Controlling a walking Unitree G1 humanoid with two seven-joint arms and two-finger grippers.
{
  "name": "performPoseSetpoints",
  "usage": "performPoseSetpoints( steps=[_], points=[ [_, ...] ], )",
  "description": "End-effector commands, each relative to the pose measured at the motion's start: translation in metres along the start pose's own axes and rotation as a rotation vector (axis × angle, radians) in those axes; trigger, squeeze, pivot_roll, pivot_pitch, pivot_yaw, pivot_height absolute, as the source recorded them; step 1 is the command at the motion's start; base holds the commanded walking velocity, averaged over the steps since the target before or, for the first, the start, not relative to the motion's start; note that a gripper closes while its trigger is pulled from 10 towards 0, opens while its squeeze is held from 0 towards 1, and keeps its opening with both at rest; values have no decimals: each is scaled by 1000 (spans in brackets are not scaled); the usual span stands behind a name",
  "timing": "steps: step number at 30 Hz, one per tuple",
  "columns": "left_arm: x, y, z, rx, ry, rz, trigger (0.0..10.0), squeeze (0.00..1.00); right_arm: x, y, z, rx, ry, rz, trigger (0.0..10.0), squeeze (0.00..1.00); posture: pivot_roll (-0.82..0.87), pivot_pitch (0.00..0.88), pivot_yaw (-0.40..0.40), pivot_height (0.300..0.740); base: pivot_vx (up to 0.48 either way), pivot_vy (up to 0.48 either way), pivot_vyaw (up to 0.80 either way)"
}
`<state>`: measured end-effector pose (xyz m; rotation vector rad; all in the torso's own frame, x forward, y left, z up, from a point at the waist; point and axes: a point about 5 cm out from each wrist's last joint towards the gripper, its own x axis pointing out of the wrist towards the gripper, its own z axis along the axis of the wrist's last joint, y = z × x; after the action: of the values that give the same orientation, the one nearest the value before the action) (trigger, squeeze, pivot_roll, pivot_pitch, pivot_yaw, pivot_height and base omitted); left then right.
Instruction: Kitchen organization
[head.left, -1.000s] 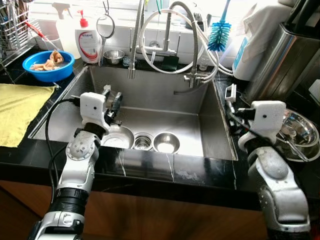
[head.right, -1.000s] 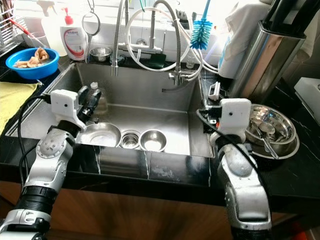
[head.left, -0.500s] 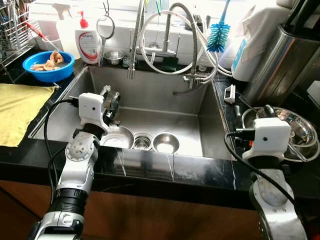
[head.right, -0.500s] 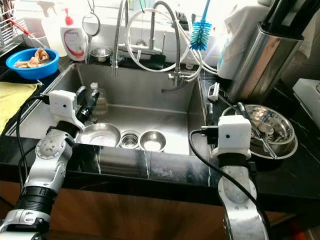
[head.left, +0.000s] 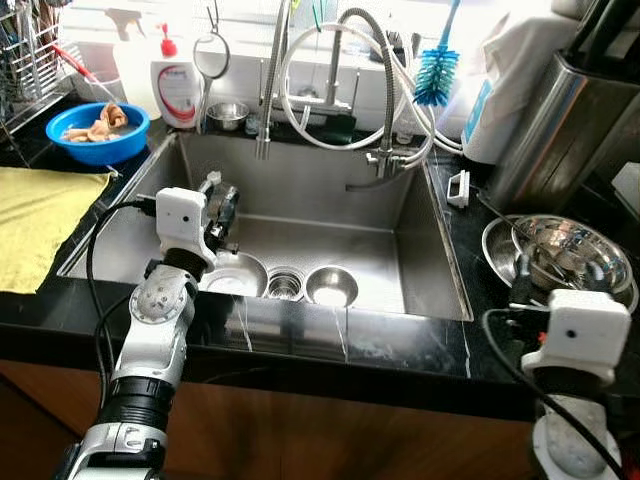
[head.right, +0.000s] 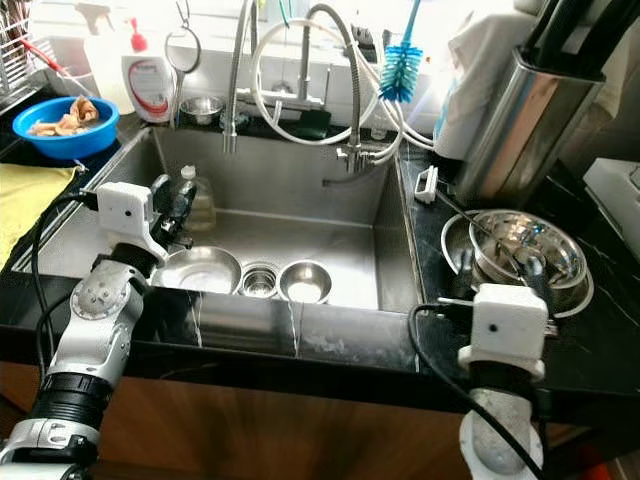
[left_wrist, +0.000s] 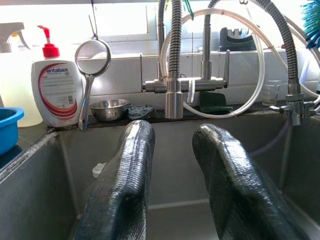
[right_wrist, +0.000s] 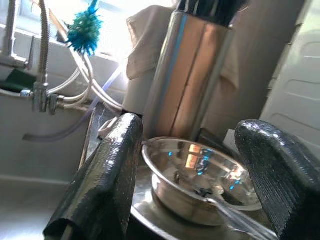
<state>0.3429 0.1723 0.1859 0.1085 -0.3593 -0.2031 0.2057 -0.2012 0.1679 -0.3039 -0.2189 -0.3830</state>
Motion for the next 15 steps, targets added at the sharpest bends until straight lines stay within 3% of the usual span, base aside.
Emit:
performPoseSetpoints(
  steps=[1,15],
  points=[
    [2,-4,2,7,-14,-17,10000,0,-2,-7,9,25,-38,-50,10000,0,69,0,-81,740,0,0,0],
    [-1,-4,1,10,-11,-33,10000,0,-18,-10,-2,146,80,-149,10000,0,80,0,-84,740,0,0,0]
  ],
)
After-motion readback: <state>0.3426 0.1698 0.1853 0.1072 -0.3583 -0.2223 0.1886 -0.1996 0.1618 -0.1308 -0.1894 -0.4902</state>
